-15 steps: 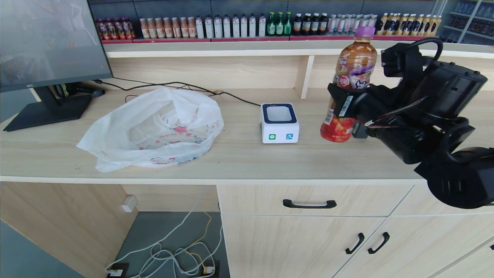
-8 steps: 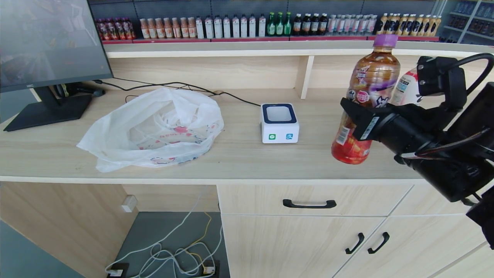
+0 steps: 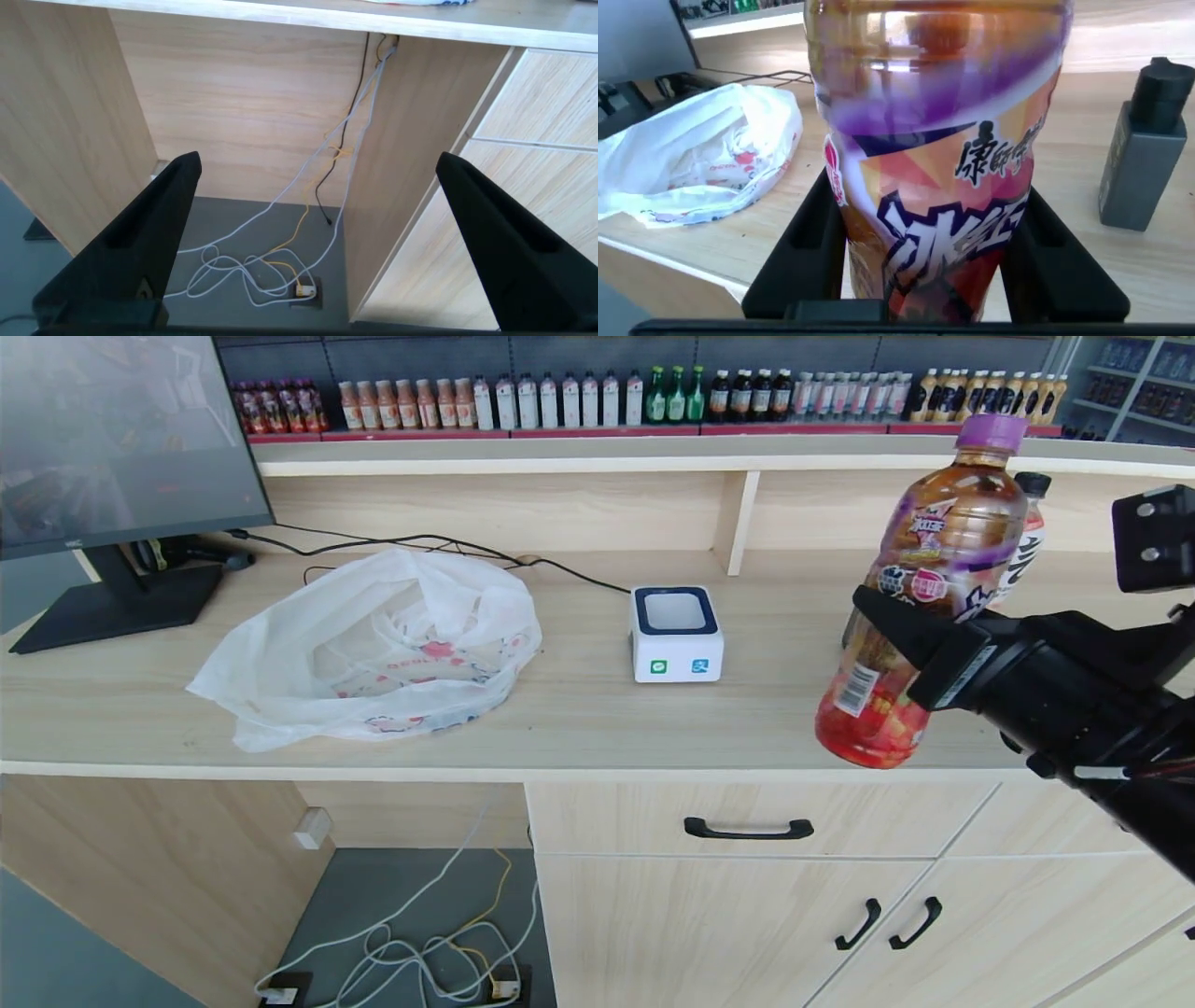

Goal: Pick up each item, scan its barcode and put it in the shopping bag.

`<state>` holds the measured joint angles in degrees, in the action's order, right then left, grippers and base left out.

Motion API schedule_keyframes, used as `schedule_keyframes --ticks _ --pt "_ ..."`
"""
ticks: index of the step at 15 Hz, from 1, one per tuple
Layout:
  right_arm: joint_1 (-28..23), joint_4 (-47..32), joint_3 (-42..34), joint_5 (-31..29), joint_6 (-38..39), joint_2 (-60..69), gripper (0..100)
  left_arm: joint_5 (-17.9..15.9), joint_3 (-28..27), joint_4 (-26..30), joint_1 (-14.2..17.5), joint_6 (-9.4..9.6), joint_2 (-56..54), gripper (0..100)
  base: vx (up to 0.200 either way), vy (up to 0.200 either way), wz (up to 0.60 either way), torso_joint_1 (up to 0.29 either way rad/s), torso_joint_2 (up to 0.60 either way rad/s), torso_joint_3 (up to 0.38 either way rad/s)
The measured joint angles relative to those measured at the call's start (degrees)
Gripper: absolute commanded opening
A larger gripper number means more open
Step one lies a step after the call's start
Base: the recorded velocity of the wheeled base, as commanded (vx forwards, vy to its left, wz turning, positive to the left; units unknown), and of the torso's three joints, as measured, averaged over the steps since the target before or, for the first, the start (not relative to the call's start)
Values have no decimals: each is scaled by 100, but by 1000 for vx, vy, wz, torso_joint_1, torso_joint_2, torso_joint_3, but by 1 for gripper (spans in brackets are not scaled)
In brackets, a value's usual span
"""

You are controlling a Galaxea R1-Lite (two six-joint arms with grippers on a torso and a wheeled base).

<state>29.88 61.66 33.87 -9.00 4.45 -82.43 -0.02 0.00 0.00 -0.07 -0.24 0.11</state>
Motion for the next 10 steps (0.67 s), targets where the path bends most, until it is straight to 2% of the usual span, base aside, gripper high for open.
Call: schedule_keyframes --ticks 3,6,8,10 --pt "11 -2 -262 851 123 182 0 -2 0 2 -4 2 0 100 0 0 0 0 0 0" --pt "16 2 -405 1340 395 330 0 0 0 0 -4 2 0 100 0 0 0 0 0 0" --pt "16 4 -421 1876 690 396 0 0 0 0 -2 0 0 100 0 0 0 0 0 0" --pt "13 6 -427 2038 1112 433 0 -2 0 0 -2 0 0 100 0 0 0 0 0 0"
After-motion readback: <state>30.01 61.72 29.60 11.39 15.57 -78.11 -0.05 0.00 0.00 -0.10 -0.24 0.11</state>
